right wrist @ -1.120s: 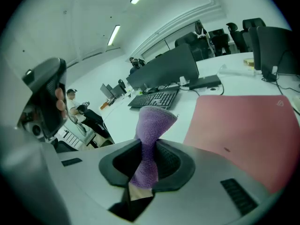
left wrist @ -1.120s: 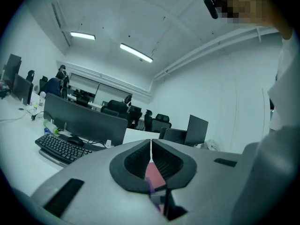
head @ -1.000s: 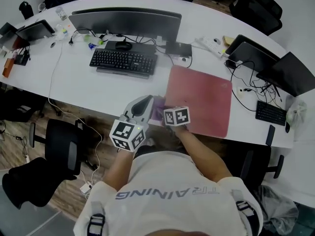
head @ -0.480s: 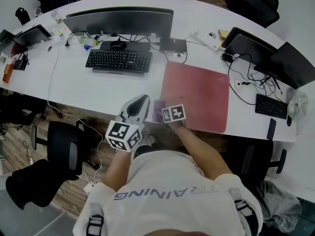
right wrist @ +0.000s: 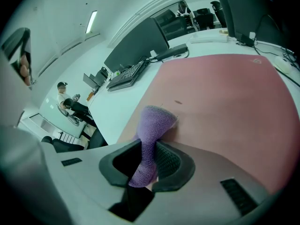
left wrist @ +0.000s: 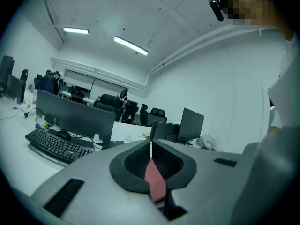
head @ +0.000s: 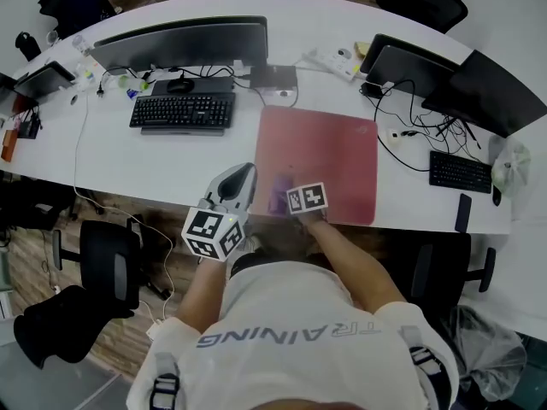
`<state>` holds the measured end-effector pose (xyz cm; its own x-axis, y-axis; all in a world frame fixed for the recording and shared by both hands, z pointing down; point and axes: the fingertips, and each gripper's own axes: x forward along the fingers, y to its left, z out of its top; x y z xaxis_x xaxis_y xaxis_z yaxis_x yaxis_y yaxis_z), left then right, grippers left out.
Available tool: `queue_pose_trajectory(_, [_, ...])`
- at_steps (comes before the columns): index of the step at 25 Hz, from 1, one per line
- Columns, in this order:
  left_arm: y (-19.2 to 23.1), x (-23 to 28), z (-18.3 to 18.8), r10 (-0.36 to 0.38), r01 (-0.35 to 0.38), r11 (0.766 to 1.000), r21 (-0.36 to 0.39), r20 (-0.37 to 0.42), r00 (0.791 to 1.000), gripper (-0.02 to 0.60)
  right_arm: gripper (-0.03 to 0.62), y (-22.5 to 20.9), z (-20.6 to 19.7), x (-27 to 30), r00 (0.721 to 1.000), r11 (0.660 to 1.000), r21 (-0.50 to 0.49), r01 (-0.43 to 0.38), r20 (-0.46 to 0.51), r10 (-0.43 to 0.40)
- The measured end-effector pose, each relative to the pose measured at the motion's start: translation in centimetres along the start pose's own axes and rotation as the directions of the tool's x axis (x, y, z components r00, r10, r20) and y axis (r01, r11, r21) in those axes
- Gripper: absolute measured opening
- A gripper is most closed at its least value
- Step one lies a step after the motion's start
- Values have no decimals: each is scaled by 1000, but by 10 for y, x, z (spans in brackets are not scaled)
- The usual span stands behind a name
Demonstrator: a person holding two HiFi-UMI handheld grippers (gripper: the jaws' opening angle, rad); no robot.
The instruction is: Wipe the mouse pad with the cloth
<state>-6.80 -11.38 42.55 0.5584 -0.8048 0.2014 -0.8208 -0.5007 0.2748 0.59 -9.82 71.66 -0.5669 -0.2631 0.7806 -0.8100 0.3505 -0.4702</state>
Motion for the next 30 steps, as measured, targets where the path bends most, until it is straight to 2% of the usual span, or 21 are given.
queue_pose_trajectory(12, [-67,45,-7,-77,77,997,3,-2,997,38,89,-78,-24,-57,999,996,77,37,23,-39])
queue_pose_trajectory(30, [-168,102,-25,-187,188,982,16,-22,982,38,89,-188,-66,-144,989,975,201,96,91,-117])
